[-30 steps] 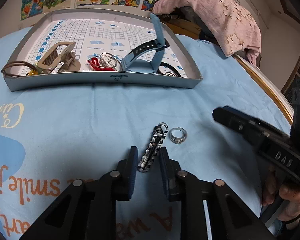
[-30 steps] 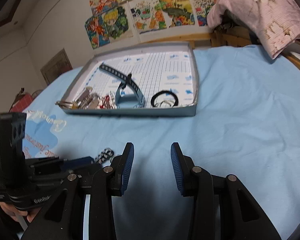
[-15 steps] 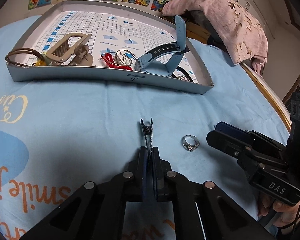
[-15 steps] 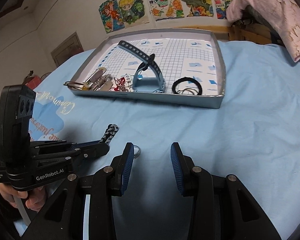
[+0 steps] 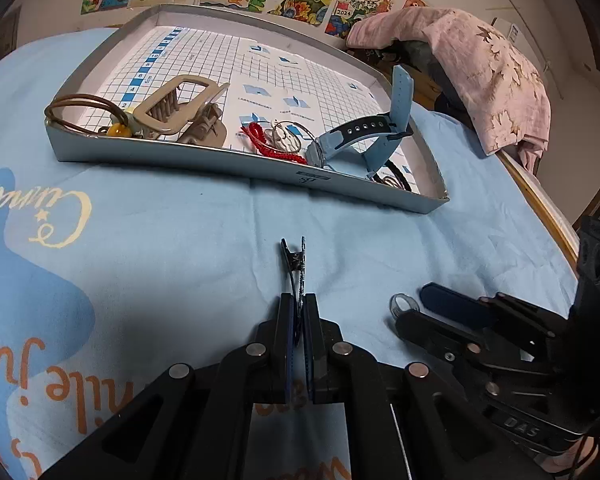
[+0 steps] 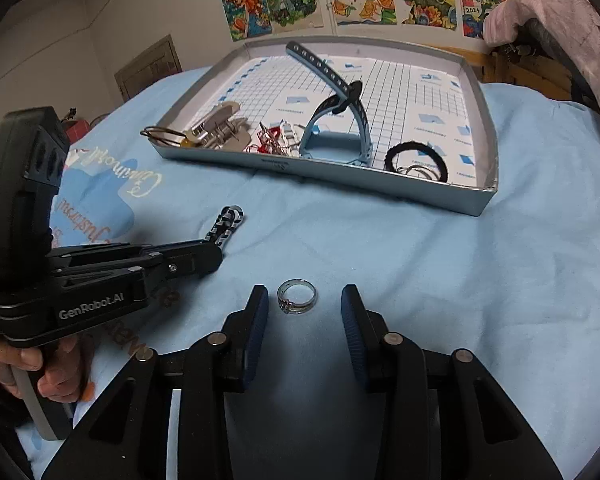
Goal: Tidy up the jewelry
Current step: 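Close the right tool on the small silver ring while the left tool lifts the keychain, then carry the keychain and ring into the grey tray and open both tools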
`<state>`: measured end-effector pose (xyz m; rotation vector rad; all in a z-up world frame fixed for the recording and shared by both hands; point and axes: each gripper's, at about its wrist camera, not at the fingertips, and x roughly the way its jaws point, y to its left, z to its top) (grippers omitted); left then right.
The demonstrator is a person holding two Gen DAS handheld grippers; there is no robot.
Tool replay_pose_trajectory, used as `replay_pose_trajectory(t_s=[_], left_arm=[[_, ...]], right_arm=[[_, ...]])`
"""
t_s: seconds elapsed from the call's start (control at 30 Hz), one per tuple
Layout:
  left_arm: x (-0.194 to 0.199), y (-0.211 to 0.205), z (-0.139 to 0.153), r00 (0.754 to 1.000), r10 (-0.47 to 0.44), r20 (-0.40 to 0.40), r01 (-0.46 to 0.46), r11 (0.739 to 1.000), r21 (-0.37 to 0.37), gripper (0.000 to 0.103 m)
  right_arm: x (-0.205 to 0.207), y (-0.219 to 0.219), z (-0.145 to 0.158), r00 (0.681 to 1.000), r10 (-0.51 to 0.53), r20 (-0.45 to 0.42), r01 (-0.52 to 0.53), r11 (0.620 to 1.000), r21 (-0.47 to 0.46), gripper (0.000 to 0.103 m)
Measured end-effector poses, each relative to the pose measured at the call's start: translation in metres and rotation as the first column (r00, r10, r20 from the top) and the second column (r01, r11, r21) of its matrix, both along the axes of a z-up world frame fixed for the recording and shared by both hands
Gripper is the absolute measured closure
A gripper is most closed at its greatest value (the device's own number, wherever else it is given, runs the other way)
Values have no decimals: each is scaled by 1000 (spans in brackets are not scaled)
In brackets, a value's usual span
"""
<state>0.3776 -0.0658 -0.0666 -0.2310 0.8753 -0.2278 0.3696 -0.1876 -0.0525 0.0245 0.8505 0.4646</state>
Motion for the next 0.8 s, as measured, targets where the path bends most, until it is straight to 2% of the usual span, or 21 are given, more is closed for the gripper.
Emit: replay_pose_trajectory(t_s=[0.17, 0.4, 0.6, 0.8], left_arm=[[0, -1, 1, 1000, 1, 5, -1, 1000, 1, 98], [-5, 0, 11, 999, 0, 47, 0, 1000, 1, 98], [-7, -1, 28, 992, -7, 126, 5, 1000, 11, 98], [4, 1, 52, 973, 6, 231, -12, 1000, 25, 98]], right_arm=[[2, 3, -2, 1000, -1, -8, 1, 1000, -6, 84], [-3, -2, 5, 1000, -19, 24, 19, 1000, 21, 85], [-6, -13, 16, 996, -58, 72, 52, 996, 77, 85], [6, -21, 36, 982, -111, 153, 95, 990, 108, 85]])
